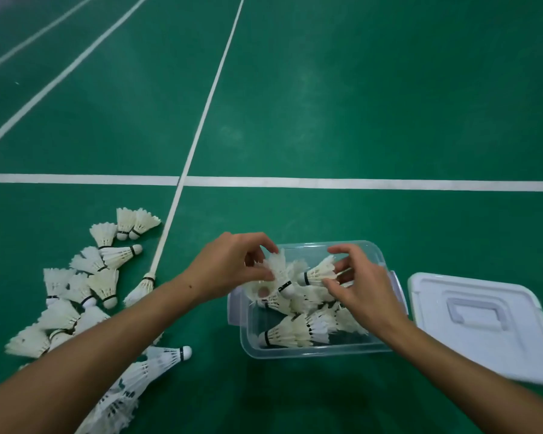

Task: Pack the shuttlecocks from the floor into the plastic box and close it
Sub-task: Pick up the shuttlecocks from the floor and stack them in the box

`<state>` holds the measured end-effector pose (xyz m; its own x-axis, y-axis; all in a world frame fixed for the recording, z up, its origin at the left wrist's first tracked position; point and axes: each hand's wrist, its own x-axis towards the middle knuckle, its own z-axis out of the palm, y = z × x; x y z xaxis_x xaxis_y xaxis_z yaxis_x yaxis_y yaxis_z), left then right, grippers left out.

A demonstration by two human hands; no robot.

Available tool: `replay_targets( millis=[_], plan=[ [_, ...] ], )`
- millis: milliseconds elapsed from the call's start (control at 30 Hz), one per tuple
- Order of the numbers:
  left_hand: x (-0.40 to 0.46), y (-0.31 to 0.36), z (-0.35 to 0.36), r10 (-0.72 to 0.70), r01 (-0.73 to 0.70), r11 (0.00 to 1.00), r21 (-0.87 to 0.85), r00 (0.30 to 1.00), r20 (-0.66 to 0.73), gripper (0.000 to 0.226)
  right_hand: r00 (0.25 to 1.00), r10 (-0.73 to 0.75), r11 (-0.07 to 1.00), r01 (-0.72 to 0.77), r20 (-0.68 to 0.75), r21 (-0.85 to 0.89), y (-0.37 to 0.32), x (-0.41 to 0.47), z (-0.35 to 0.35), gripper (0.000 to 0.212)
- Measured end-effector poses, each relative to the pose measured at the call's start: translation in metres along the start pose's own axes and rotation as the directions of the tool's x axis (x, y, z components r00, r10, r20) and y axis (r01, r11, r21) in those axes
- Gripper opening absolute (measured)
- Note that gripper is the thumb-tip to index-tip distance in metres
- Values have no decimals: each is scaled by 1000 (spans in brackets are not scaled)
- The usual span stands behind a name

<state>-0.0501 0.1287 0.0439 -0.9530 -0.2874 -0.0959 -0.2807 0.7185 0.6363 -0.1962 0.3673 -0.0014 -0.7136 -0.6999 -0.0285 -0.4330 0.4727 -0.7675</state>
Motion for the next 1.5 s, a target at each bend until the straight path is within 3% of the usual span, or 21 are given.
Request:
replay_targets(
  millis=[267,400,667,800,933,1067,1267,1500],
  plan=[
    [1,2,18,21,-23,998,56,999,37,41,996,38,995,-31,83,-90,5,18,39,56],
    [3,3,21,6,-8,994,113,1000,13,18,997,41,986,-31,63,-163,3,18,46,56],
    [10,16,21,55,-67,985,160,995,81,9,984,67,998,-64,162,-25,5,6,30,64],
    [11,25,9,85,-105,978,183,990,111,10,992,-42,999,41,121,8,-2,1,3,64],
    [18,42,3,163,-181,972,152,979,121,11,959,-218,976,217,182,21,-21,-1,-16,66],
    [24,51,3,219,-226,972,58,970,109,12,972,-207,978,204,111,36,-23,-6,-18,51],
    [25,44,5,207,-210,976,-60,977,-54,13,990,-137,989,135,30,67,-13,-13,-20,53],
    [12,28,4,81,-82,994,-75,997,-19,20,977,-156,956,113,-143,-270,7,-17,-38,45]
  ],
)
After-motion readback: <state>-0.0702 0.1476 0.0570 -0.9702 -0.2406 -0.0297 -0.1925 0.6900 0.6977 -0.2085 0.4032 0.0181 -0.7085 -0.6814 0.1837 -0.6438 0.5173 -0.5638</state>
